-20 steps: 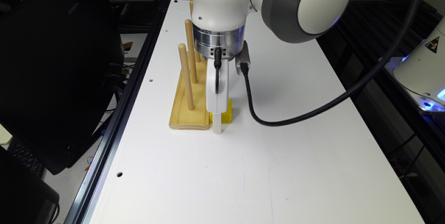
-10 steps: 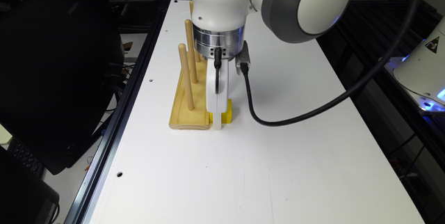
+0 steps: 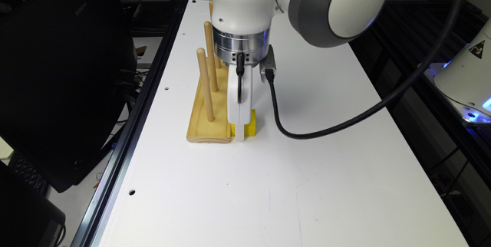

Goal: Pick up yellow block.

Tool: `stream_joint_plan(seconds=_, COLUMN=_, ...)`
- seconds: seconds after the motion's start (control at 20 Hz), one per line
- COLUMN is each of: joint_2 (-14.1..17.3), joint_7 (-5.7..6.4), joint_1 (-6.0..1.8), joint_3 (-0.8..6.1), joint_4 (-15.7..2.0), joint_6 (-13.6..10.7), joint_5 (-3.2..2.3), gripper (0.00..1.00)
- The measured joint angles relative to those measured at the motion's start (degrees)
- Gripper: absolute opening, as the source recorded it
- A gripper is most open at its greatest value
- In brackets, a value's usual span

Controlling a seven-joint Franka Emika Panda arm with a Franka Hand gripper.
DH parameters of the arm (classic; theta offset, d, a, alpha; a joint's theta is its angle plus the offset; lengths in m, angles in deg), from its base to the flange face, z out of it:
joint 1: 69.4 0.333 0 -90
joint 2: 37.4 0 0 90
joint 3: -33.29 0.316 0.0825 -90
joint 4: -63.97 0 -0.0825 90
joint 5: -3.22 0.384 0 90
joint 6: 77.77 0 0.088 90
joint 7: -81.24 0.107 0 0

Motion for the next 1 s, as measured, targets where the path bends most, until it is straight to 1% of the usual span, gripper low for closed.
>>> stream_joint_plan(seconds=0.55, joint_2=0.0, joint_7=0.0, joint_1=0.0, joint_3=0.0, joint_4=0.0, joint_6=0.0, joint_5=0.0, gripper=1.0)
stream_joint_plan(seconds=0.6, joint_2=0.0, joint_7=0.0, joint_1=0.0, joint_3=0.0, joint_4=0.0, joint_6=0.0, joint_5=0.0, gripper=0.0)
stream_joint_plan(seconds=1.0, joint_2=0.0, joint_7=0.0, joint_1=-0.02, joint_3=0.01, joint_4=0.0, joint_6=0.0, joint_5=0.0, gripper=0.0)
